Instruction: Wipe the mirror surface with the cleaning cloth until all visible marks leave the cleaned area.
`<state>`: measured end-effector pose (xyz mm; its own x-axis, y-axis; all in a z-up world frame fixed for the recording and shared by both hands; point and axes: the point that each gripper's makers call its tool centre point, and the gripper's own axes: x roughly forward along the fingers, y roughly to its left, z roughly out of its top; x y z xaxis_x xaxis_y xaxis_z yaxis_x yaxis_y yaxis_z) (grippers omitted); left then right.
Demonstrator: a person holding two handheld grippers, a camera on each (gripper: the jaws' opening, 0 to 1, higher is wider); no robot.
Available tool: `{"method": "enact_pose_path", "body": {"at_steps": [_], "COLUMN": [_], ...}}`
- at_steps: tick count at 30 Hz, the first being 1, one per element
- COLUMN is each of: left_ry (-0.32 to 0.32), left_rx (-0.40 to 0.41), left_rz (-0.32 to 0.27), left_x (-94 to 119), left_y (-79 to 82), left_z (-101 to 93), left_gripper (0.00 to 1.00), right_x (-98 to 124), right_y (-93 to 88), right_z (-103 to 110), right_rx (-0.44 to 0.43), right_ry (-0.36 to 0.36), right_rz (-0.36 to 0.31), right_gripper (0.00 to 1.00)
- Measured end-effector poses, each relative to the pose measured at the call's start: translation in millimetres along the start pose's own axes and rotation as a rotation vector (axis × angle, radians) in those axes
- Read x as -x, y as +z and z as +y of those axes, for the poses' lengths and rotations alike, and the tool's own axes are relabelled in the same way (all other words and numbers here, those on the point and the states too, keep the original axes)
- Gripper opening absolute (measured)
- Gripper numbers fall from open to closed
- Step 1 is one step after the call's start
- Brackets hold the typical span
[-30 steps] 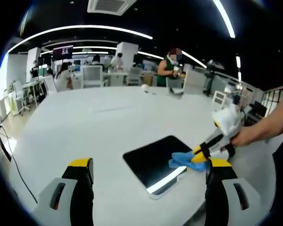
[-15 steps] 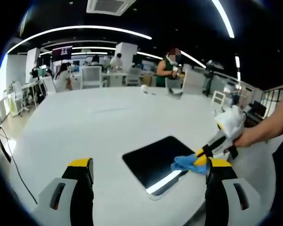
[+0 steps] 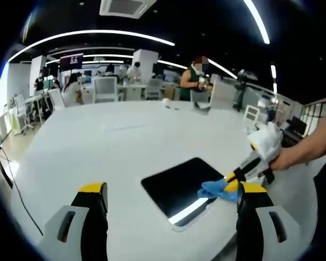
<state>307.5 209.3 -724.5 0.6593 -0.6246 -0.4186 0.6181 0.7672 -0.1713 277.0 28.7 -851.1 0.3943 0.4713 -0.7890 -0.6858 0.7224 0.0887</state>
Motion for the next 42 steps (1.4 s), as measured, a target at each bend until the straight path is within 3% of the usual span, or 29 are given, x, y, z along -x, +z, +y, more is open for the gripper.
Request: {"method": "enact_pose_path", "body": {"at_steps": [42], "left_ry": [0.003], "left_rx": [0.001], "left_rz": [0.002], "left_x": [0.2], "left_y": [-0.6], "left_z": [-2.2], "left_gripper": [1.00], "right_x": [3.9], "right_y": [-3.8], "right_z": [-2.5], "right_rx": [0.016], "right_ry": [0.043], "right_rz": [0.013], "right_gripper": [0.03]}}
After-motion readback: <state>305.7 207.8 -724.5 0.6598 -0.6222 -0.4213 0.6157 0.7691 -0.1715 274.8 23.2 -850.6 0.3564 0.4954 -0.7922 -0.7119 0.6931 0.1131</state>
